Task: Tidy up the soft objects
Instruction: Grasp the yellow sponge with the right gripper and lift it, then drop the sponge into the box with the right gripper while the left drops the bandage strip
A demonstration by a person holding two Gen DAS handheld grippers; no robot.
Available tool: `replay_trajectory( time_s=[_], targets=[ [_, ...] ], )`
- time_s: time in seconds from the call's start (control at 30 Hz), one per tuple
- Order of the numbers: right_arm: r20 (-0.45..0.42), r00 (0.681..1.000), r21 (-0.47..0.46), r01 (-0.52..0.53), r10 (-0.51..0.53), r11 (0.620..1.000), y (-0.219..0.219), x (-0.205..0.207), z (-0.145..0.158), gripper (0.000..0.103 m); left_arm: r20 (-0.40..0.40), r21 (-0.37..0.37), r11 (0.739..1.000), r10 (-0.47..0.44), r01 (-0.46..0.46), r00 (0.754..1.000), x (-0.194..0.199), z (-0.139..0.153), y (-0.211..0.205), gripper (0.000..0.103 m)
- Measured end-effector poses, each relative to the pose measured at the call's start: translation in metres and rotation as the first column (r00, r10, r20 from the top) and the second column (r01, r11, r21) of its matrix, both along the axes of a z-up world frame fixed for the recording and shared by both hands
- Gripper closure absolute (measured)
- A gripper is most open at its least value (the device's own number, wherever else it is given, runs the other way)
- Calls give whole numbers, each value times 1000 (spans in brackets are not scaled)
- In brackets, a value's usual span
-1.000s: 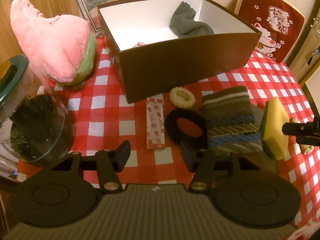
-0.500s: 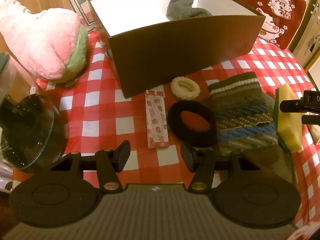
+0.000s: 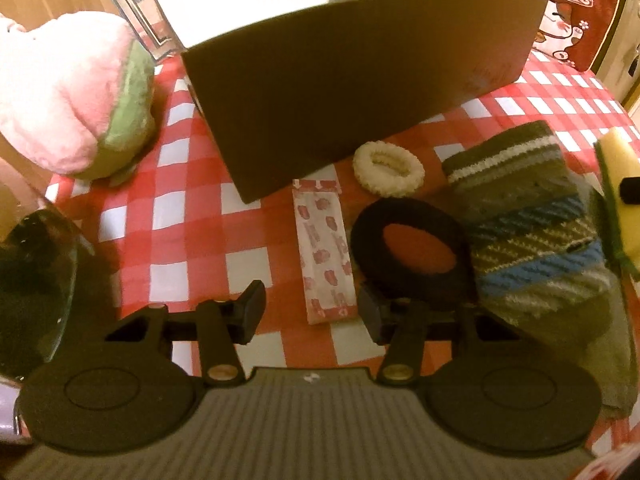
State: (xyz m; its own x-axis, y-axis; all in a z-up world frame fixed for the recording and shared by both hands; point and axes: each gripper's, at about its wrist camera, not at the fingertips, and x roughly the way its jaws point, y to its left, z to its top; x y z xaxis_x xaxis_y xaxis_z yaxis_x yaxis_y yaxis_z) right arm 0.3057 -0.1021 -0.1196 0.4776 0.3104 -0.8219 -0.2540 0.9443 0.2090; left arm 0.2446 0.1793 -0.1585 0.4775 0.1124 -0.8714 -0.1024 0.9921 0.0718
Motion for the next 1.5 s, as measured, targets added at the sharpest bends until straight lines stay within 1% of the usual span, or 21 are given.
replay_trajectory(
  time_s=[0.07,0.13,0.2,0.3,0.37,0.47,0.53,0.6,0.7,0.83,0.97,1.07,1.27,1.5],
  targets=[
    [4,1000,-3,10,-10,1000,-4,1,0,30,8,-8,1000,0,0,1000,2,-2,2,55],
    [-5,1000,1,24,-24,1000,-10,2,1,30,15,-20,1000,0,0,1000,3,-3,4,59],
    [-15,999,12,40,-40,999,-17,3,0,30,19,-38,999,1,-1,1000,2,-2,7,69],
    [-24,998,27,61,-61,998,-27,3,1,30,15,-63,998,19,-18,1000,-5,-2,15,76],
    [-25,998,32,66,-65,997,-30,3,2,30,7,-68,997,29,-29,1000,-11,0,19,76],
    [-28,997,33,66,-65,997,-33,2,1,30,-10,-82,996,16,-17,1000,-19,2,20,76],
    [-31,997,34,65,-64,997,-34,2,0,30,-3,-87,996,2,-2,1000,-20,5,18,73],
    [-32,998,35,64,-63,997,-34,1,0,30,2,-67,998,-12,12,1000,-17,6,15,63],
    [-30,998,37,56,-55,998,-32,0,2,30,-8,-44,999,-23,23,1000,-9,2,13,63],
    [-32,998,41,59,-57,997,-32,-2,2,30,-14,-47,999,-14,13,1000,-1,-1,16,61],
    [-38,998,56,60,-58,997,-36,-4,3,30,-9,-60,998,-18,18,1000,-2,-1,15,77],
    [-36,998,58,54,-52,997,-35,-6,5,30,-12,-50,999,-16,16,1000,-3,0,12,78],
    [-26,999,66,39,-37,997,-37,-10,10,30,-5,-78,997,5,-6,1000,-11,8,13,78],
    [-6,1000,81,21,-20,996,-39,-15,20,30,47,-94,996,11,-6,999,-29,40,7,79]
  ],
)
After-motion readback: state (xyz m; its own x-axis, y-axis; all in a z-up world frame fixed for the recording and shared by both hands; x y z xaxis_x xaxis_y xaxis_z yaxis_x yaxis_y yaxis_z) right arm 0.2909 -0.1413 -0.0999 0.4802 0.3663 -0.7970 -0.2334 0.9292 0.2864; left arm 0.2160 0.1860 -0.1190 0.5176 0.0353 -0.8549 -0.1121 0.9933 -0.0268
